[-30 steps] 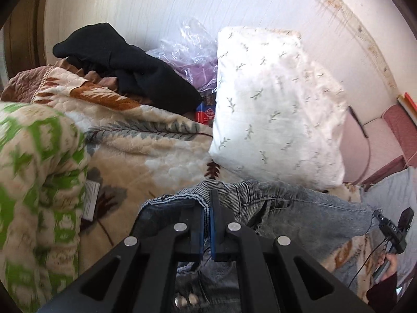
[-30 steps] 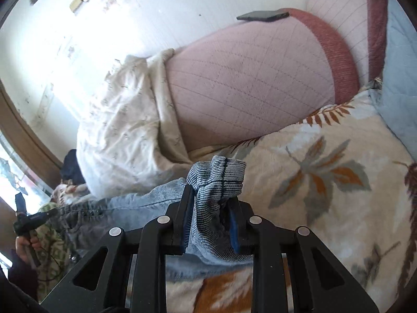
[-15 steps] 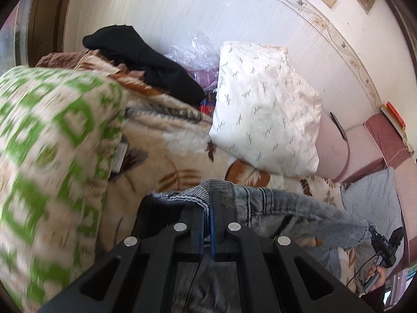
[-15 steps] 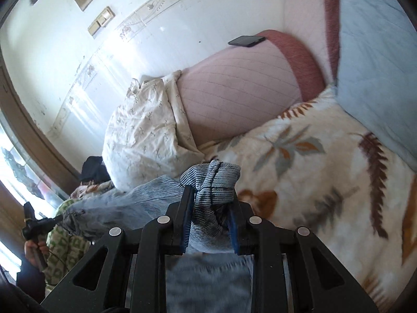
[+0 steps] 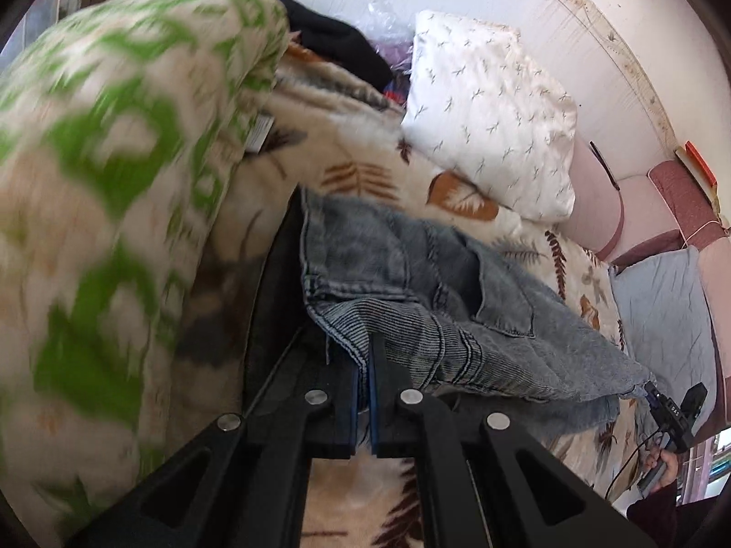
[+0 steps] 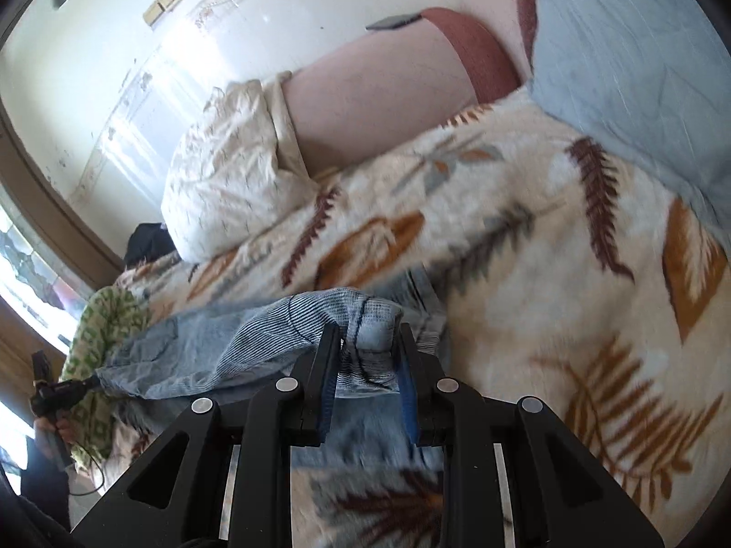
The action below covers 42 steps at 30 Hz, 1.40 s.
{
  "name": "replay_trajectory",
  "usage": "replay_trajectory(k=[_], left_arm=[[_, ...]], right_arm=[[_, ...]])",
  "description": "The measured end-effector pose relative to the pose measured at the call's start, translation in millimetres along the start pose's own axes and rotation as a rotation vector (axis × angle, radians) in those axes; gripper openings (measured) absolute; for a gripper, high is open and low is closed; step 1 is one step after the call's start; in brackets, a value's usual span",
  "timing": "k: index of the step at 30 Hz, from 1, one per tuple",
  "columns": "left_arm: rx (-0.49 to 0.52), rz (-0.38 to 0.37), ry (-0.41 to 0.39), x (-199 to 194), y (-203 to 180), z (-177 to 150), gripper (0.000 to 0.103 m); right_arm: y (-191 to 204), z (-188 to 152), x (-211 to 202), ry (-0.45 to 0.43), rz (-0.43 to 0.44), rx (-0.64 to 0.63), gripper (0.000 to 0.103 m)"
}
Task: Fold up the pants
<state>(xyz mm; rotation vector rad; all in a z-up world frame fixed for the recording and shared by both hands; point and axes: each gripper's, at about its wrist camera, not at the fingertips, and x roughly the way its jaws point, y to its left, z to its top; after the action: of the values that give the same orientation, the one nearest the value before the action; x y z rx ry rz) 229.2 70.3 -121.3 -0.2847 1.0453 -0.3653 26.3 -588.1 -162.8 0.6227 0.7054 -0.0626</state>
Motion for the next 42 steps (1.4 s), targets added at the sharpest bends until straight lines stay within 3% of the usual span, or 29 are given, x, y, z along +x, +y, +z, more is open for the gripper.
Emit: replay_trajectory(k=[8,12,14,16,19,21,24,28,31,34,35,38,42], left_arm=[[0.014,-0.018,-0.023,-15.7,6.0,-11.7,0.005],[0.067,0.036,-0.013,-8.2,6.0,-21.7,0.006],[0.139,0.107,-0.012,-5.3,-1.6,-28.9,0.01],[0.192,0.146,-0.008,-6.3,-6.3,-34.7,0.012],[0.256,0.216,0.0,-16.7,-9.6,-43.8,0.015],[0.308,0.259,-0.011,-29.0,-14.8,-49.2,0.015],[0.362,0.282,-0.056,-51.2,-25.2,-51.9,0.015],[0.394,0.224,-0.141,-78.8,-49.5,-44.7,0.017],[0.435,0.143,-0.192,-86.2,-83.6,-44.2,0.03],[0.489,0.045,-0.243,-81.3,-127.5,-45.9,0.043],[0.51,0.004,-0.244,-74.6,-146.3,-44.7,0.05],[0.587,-0.093,-0.222,-46.0,-206.5,-39.1,0.053],[0.707,-0.222,-0.097,19.9,-298.3,-30.2,0.053]], right_arm=[[-13.6,-38.6,-21.9,-0.03,0.012,0.04,0.023],[-23.8,-53.7,-5.5,0.041,-0.024,0.041,0.023],[-28.2,-62.3,2.7,0.075,-0.039,0.041,0.023],[-29.3,-67.5,7.4,0.115,-0.041,0.04,0.026],[-25.1,-70.0,7.0,0.152,-0.083,0.007,0.044],[-22.4,-67.8,0.0,0.15,-0.085,0.011,0.064],[-21.3,-63.0,-14.8,0.119,-0.063,0.028,0.066],[-21.0,-45.1,-40.9,0.021,0.008,0.088,0.067],[-17.1,-24.6,-38.4,0.0,0.029,0.119,0.07],[-13.6,-15.7,-24.8,0.04,0.009,0.128,0.07],[-14.8,-16.5,-20.0,0.062,0.025,0.153,0.07],[-18.1,-28.8,-21.8,0.057,0.075,0.193,0.07],[-30.9,-51.9,-33.0,0.04,0.091,0.267,0.07]])
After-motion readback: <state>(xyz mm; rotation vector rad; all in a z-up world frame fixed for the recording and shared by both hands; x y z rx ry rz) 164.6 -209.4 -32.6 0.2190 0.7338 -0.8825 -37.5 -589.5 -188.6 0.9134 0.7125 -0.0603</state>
